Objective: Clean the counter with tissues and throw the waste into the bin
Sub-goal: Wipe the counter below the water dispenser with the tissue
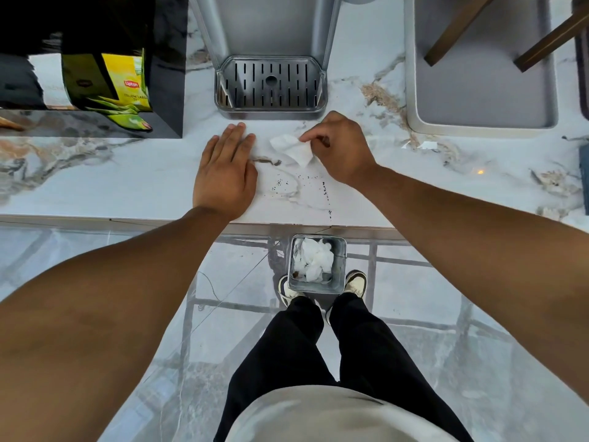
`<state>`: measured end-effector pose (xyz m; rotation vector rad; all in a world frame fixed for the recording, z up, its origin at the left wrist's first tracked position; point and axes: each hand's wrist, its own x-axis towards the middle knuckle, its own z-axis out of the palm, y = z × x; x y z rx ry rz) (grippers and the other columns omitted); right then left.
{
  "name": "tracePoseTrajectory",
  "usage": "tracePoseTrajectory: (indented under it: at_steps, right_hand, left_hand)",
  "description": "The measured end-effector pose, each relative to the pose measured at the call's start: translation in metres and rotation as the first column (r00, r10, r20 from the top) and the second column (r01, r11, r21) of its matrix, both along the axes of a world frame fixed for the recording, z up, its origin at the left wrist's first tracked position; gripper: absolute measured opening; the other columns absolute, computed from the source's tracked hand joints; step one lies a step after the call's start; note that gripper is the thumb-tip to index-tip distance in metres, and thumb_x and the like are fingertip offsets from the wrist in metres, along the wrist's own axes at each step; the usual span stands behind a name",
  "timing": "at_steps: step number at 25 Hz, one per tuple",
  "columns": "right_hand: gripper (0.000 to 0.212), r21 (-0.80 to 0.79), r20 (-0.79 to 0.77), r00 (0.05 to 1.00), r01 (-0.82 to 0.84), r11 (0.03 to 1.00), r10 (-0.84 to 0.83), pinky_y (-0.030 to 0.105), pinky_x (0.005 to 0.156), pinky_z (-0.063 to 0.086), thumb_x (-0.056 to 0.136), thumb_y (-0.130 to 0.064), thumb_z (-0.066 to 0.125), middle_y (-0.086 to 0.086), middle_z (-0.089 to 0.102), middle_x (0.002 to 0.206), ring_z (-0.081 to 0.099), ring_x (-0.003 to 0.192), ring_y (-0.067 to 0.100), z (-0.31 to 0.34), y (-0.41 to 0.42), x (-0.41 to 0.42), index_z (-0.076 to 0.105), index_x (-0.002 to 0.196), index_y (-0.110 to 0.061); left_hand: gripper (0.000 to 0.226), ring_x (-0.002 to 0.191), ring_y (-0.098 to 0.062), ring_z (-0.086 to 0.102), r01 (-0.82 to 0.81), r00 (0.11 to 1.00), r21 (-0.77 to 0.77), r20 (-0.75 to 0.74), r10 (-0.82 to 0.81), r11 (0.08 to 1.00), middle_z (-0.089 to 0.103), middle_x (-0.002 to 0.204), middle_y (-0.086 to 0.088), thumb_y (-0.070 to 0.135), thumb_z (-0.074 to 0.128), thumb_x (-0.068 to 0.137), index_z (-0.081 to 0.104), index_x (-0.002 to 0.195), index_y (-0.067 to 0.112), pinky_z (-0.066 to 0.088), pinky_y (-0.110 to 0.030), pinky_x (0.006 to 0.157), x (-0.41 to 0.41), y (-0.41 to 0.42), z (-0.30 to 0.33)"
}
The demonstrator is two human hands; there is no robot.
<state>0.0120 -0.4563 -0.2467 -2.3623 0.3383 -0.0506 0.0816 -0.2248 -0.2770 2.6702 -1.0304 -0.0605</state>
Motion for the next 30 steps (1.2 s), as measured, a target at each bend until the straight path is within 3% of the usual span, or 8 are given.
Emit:
tracePoseTrajectory:
  at_steps: [3, 12, 18, 21, 25, 30]
  right_hand:
    - [0.024, 0.052, 0.005, 0.999, -0.052, 0.997, 0.052, 0.006, 0.069, 0.038, 0.09, -0.003, 0.061, 0.0, 0.056, 0.09, 0.052, 0.065, -0.002, -0.004, 0.001, -0.019, 0.078, 0.102, -0.015]
    - [0.022, 0.152, -0.024, 0.989, -0.144, 0.978, 0.149, 0.01, 0.065, 0.039, 0.087, 0.004, 0.067, 0.003, 0.061, 0.092, 0.052, 0.06, 0.002, -0.006, -0.002, -0.101, 0.079, 0.098, -0.01]
    - [0.026, 0.185, -0.155, 0.941, -0.272, 0.944, 0.301, 0.018, 0.062, 0.042, 0.085, 0.006, 0.067, -0.002, 0.061, 0.088, 0.055, 0.061, 0.005, 0.007, -0.003, -0.146, 0.081, 0.094, -0.014]
    - [0.024, 0.213, -0.064, 0.977, -0.186, 0.959, 0.204, 0.016, 0.06, 0.044, 0.085, 0.006, 0.069, 0.003, 0.062, 0.088, 0.056, 0.059, 0.01, 0.018, -0.001, -0.118, 0.08, 0.097, -0.012]
    - [0.023, 0.102, 0.083, 0.996, -0.026, 0.994, 0.017, 0.016, 0.07, 0.043, 0.086, 0.001, 0.064, 0.002, 0.056, 0.085, 0.053, 0.067, 0.005, 0.011, 0.012, -0.03, 0.079, 0.098, -0.011]
    - [0.03, 0.023, 0.062, 0.995, -0.083, 0.996, 0.082, 0.017, 0.079, 0.041, 0.085, 0.002, 0.059, 0.004, 0.059, 0.088, 0.062, 0.083, 0.019, -0.008, 0.046, 0.025, 0.08, 0.098, -0.014]
  left_hand:
    - [0.052, 0.15, -0.026, 0.025, -0.006, 1.0, -0.011, -0.002, 0.006, 1.0, 0.033, 0.161, -0.012, 0.027, 0.033, 0.099, 0.043, 0.147, 0.009, 0.015, -0.043, 0.125, 0.001, 0.001, -0.001]
    - [0.051, 0.15, -0.027, 0.026, -0.009, 1.0, -0.039, -0.004, 0.009, 0.999, 0.033, 0.16, -0.013, 0.025, 0.035, 0.099, 0.044, 0.146, 0.008, 0.015, -0.043, 0.125, 0.001, 0.001, -0.004]
    - [0.051, 0.15, -0.027, 0.026, -0.009, 1.0, -0.038, -0.001, 0.009, 0.999, 0.033, 0.16, -0.012, 0.025, 0.035, 0.099, 0.043, 0.146, 0.008, 0.015, -0.043, 0.125, 0.0, 0.001, -0.004]
    - [0.051, 0.15, -0.027, 0.027, -0.01, 1.0, -0.035, -0.001, 0.01, 0.999, 0.033, 0.16, -0.012, 0.025, 0.035, 0.099, 0.044, 0.146, 0.008, 0.015, -0.043, 0.125, -0.001, 0.0, -0.004]
    - [0.051, 0.15, -0.027, 0.026, 0.0, 1.0, -0.041, -0.023, -0.001, 0.999, 0.033, 0.16, -0.01, 0.023, 0.033, 0.099, 0.044, 0.147, 0.009, 0.016, -0.043, 0.125, 0.001, 0.003, -0.002]
    - [0.05, 0.149, -0.029, 0.028, 0.0, 1.0, -0.035, -0.015, -0.001, 0.999, 0.036, 0.159, -0.012, 0.018, 0.03, 0.099, 0.045, 0.145, 0.002, 0.02, -0.045, 0.124, 0.002, 0.003, -0.001]
